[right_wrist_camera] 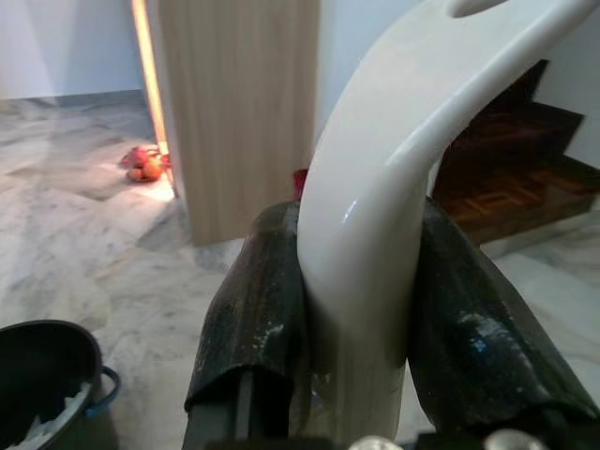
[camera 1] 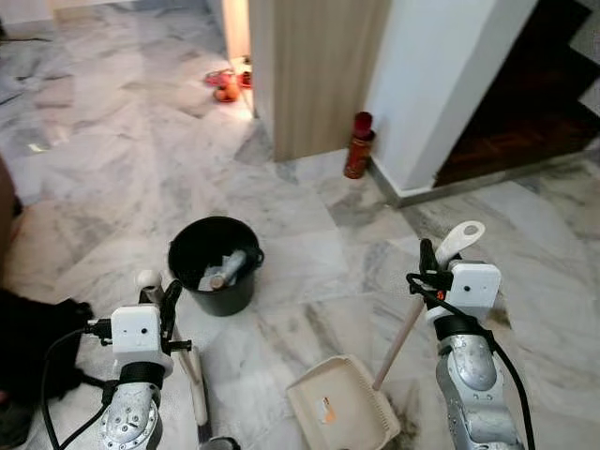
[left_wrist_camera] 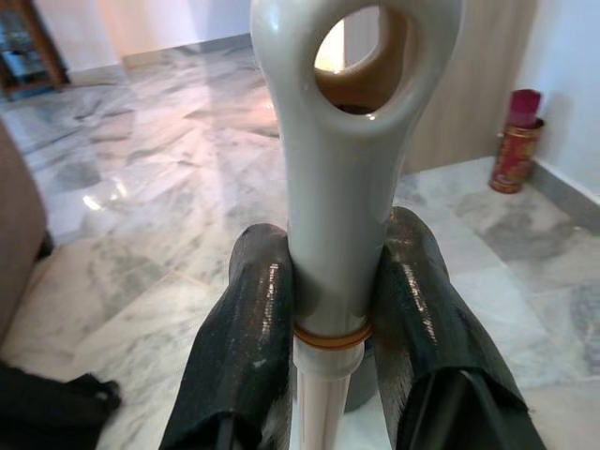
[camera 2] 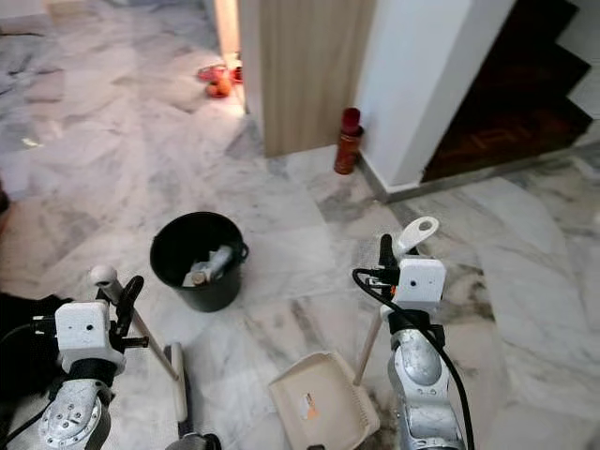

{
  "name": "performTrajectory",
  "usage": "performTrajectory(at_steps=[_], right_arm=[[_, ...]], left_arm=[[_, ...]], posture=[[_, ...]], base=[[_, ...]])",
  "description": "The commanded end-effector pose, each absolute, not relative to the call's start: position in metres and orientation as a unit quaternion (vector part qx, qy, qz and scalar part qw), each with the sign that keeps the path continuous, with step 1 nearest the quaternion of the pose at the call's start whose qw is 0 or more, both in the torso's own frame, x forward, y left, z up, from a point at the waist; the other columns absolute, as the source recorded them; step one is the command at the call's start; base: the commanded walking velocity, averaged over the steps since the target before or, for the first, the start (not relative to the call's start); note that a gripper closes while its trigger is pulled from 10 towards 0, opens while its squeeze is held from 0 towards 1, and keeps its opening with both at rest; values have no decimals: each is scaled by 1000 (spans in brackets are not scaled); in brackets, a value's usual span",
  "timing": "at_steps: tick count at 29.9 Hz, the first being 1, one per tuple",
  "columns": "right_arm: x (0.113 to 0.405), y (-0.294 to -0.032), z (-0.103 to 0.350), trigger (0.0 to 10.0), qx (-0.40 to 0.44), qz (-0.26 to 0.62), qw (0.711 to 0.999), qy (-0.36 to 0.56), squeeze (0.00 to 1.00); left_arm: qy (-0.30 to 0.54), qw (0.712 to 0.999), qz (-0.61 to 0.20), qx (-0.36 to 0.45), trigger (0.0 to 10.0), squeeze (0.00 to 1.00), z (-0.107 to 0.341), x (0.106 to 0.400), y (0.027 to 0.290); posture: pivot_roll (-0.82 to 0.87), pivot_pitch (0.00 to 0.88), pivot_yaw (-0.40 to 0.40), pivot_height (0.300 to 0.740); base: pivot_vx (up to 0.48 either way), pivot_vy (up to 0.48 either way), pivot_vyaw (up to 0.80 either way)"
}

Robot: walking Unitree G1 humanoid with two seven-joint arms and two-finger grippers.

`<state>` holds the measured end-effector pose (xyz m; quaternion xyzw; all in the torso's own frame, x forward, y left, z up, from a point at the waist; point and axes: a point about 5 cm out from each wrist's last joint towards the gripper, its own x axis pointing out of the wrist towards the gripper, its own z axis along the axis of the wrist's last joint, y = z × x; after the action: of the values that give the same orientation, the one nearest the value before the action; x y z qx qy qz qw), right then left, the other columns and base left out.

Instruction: Sweep floor

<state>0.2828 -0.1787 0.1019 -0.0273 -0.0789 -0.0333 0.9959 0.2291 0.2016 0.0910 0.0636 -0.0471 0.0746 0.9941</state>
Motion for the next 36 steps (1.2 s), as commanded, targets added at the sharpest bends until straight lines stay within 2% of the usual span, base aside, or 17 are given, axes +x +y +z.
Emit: performTrajectory(at_steps=[1, 20, 29, 36], right_arm=[[284, -181, 106, 10000, -29, -37, 995, -86, 0], [287, -181, 108, 10000, -34, -34, 995, -86, 0], [288, -178, 107, 10000, -31, -35, 995, -87, 0], [289, -168, 104, 10000, -16, -43, 995, -88, 0]], left_arm=[[-49, 994, 72, 68, 10000, 0, 91, 229, 201], [-48, 993, 76, 81, 10000, 0, 90, 231, 199], [-52, 993, 73, 76, 10000, 0, 92, 235, 200], [-53, 993, 56, 91, 10000, 0, 97, 240, 206]], posture=[[23, 152, -53, 740], [17, 140, -67, 740], [32, 137, -48, 740], [53, 122, 7, 740]], base=[[0, 0, -800], [0, -132, -800], [0, -102, -800], [0, 0, 0]])
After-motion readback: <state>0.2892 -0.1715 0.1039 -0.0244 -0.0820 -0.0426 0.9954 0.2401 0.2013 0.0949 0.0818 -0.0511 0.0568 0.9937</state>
